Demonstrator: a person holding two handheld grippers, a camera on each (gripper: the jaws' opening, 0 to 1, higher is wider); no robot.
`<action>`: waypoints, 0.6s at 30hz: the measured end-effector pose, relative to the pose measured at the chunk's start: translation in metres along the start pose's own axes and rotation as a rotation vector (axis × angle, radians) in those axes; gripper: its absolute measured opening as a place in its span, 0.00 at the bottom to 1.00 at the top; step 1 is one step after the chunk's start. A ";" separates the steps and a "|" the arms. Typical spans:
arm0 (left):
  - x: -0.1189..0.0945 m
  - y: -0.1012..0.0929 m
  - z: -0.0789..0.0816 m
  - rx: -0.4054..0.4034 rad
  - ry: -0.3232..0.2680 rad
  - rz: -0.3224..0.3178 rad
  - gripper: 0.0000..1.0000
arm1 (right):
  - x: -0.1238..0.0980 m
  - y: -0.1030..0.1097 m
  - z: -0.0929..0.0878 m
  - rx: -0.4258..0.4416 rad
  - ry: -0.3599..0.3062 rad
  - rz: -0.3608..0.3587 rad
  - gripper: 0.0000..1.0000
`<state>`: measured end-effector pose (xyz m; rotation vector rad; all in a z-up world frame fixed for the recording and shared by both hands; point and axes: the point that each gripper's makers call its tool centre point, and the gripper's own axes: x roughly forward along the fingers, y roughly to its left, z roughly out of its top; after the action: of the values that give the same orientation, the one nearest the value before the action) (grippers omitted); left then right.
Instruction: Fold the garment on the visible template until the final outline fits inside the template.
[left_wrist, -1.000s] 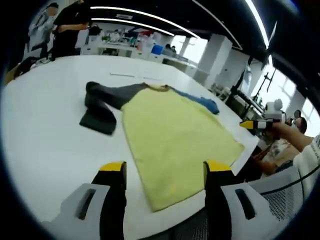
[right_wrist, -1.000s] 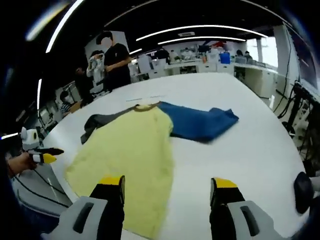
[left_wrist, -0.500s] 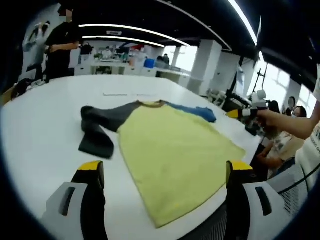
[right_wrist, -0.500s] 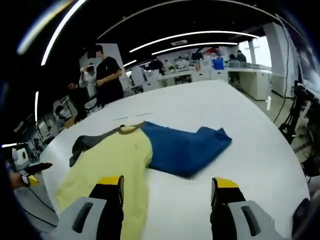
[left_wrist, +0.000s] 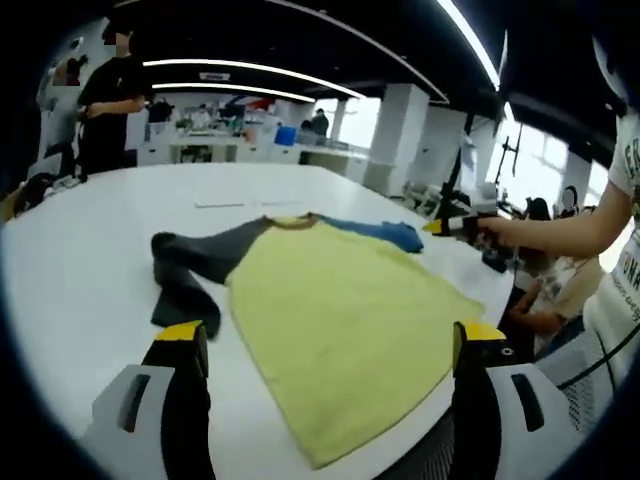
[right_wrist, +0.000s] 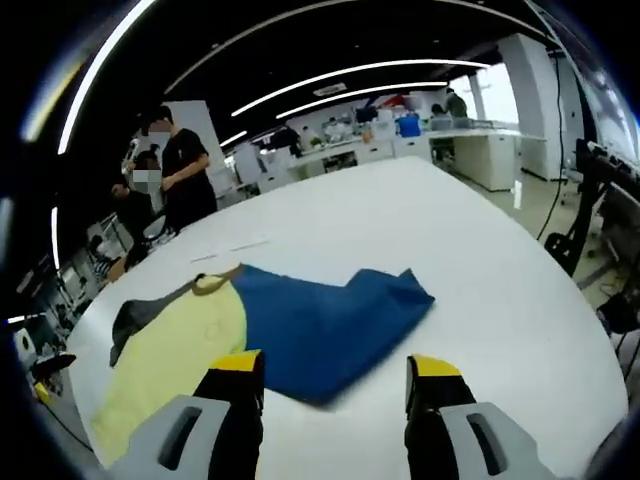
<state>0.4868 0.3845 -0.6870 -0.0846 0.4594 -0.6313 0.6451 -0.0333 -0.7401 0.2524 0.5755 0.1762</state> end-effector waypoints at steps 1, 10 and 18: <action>0.000 0.000 0.001 -0.001 -0.003 -0.003 0.99 | 0.006 -0.006 0.002 0.012 -0.001 -0.002 0.52; 0.004 -0.001 0.009 0.012 -0.014 -0.012 0.99 | 0.027 -0.024 0.001 0.004 0.014 -0.024 0.47; 0.005 -0.001 0.017 0.025 -0.028 -0.018 0.99 | 0.040 -0.034 -0.010 -0.010 0.053 -0.068 0.35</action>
<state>0.4973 0.3802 -0.6734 -0.0734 0.4242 -0.6526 0.6763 -0.0545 -0.7785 0.2185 0.6347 0.1206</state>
